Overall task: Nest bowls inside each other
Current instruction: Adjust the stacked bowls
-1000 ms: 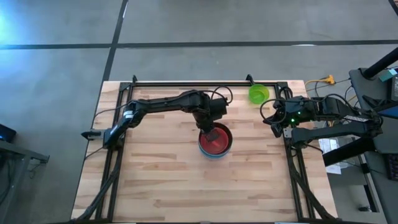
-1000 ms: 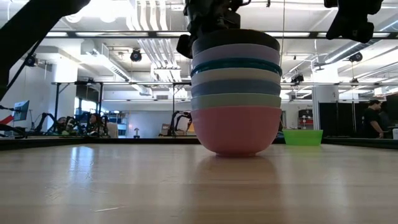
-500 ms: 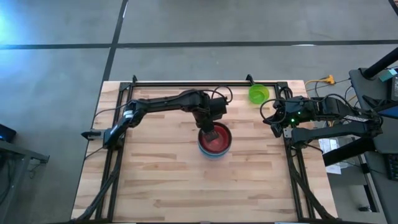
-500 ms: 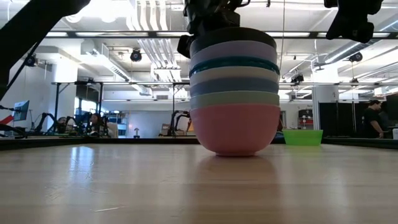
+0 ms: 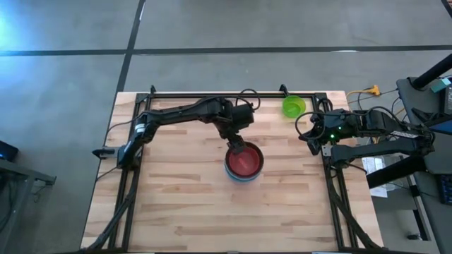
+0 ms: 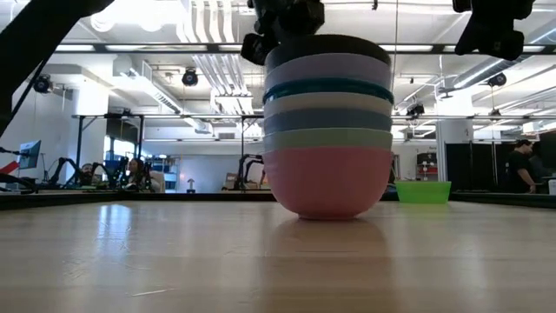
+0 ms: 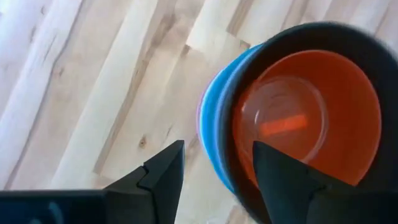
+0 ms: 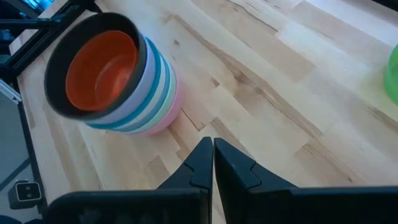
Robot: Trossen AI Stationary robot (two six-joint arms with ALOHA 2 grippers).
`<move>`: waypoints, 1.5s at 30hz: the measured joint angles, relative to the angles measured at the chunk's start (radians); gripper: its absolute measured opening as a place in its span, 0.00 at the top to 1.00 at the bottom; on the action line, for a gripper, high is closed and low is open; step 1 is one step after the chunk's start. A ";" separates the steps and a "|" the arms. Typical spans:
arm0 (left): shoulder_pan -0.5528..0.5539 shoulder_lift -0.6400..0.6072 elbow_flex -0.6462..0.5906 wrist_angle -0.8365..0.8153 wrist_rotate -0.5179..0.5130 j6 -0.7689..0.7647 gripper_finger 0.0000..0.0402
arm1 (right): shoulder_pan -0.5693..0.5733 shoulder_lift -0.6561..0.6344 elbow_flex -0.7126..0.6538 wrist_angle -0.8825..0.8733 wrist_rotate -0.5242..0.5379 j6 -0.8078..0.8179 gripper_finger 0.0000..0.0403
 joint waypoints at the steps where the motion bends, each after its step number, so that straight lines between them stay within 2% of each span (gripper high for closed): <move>1: 0.000 -0.007 0.000 0.000 0.000 -0.002 0.57 | 0.000 0.000 0.000 0.000 0.000 0.004 0.98; 10: -0.079 -0.089 -0.015 0.004 -0.005 0.003 0.57 | 0.000 0.000 0.000 0.003 0.000 0.008 0.98; 14: -0.144 -0.092 -0.016 0.007 -0.085 0.043 0.57 | 0.000 0.000 -0.009 0.008 0.003 0.007 0.98; 18: -0.208 -0.088 -0.047 0.037 -0.104 0.077 0.57 | 0.000 0.000 -0.022 0.041 0.016 0.000 0.98; 21: -0.241 -0.086 -0.095 0.077 -0.131 0.021 0.57 | 0.000 0.000 -0.028 0.052 0.016 -0.001 0.98; 28: -0.265 -0.091 -0.125 0.084 -0.143 -0.078 0.57 | 0.000 0.000 -0.029 0.051 0.016 -0.039 0.98; 38: -0.283 -0.091 -0.231 0.099 -0.102 -0.107 0.57 | 0.000 0.000 -0.029 0.051 0.011 -0.046 0.98; 45: -0.285 -0.101 -0.222 0.094 -0.101 -0.108 0.57 | 0.000 0.000 -0.029 0.050 0.007 -0.046 0.98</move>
